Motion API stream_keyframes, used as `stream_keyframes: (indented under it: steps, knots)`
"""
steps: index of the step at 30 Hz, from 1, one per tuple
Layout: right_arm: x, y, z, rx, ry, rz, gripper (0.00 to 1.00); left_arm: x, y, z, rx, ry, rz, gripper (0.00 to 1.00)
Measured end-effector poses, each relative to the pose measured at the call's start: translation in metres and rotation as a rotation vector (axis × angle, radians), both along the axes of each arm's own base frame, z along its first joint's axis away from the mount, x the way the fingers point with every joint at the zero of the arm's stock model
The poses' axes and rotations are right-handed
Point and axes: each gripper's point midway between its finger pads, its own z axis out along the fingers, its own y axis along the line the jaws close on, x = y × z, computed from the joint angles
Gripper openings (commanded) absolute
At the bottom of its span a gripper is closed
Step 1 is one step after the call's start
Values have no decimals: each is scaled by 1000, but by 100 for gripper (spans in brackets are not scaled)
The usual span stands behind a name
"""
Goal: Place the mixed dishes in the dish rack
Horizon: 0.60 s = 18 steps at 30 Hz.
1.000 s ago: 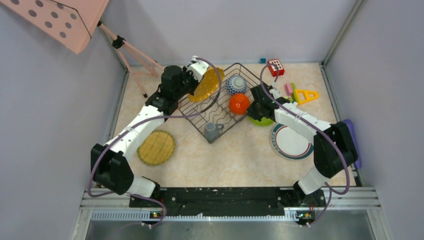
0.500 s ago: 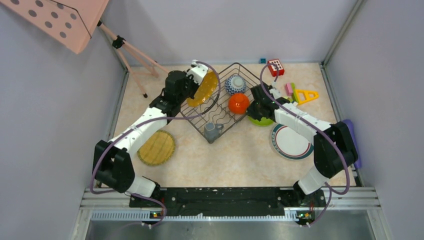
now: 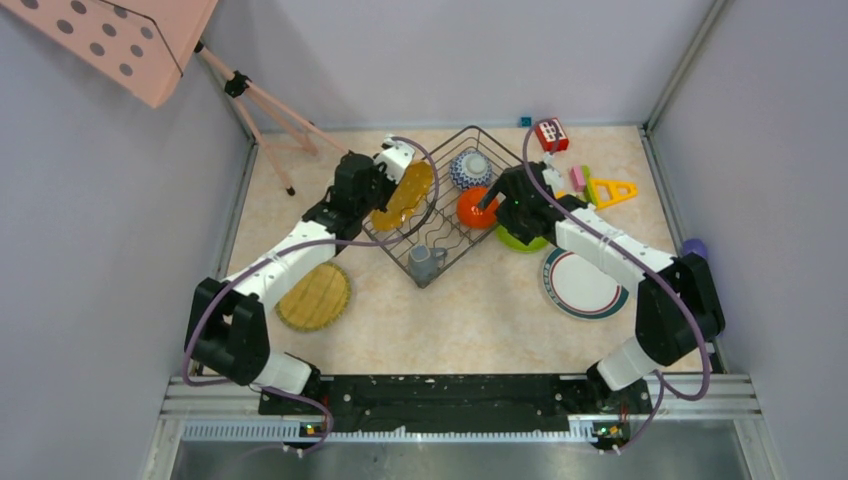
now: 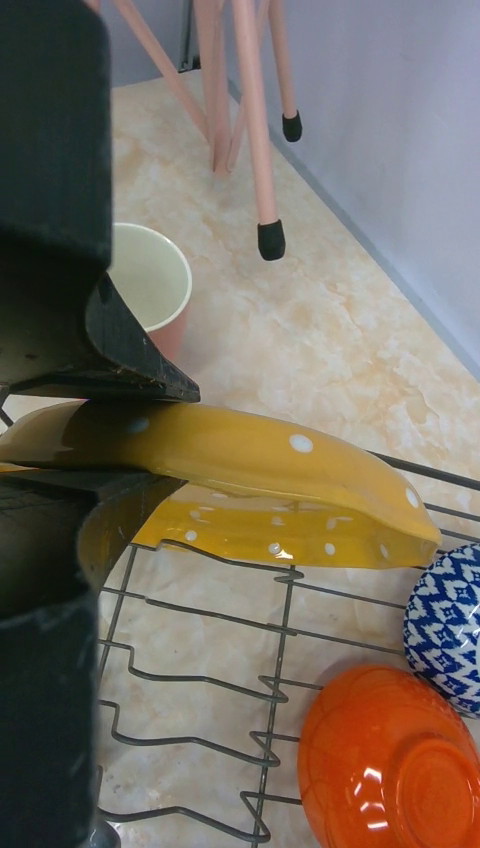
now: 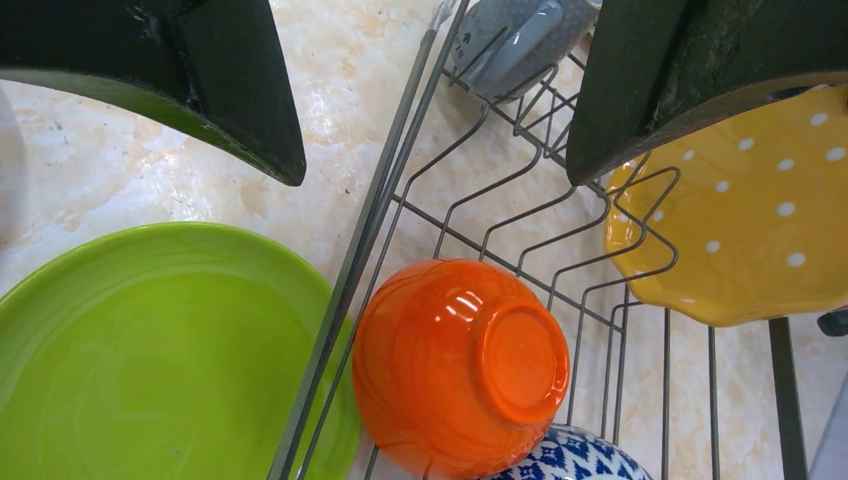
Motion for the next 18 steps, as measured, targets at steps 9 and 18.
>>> stream_keyframes:
  steps: [9,18]
  knots:
    - [2,-6,12,-25,-18,-17,99,9,-4,-14,1,11,4,16]
    - [-2,-17,31,-51,-64,-31,99,25,-8,-5,-39,-25,38,81]
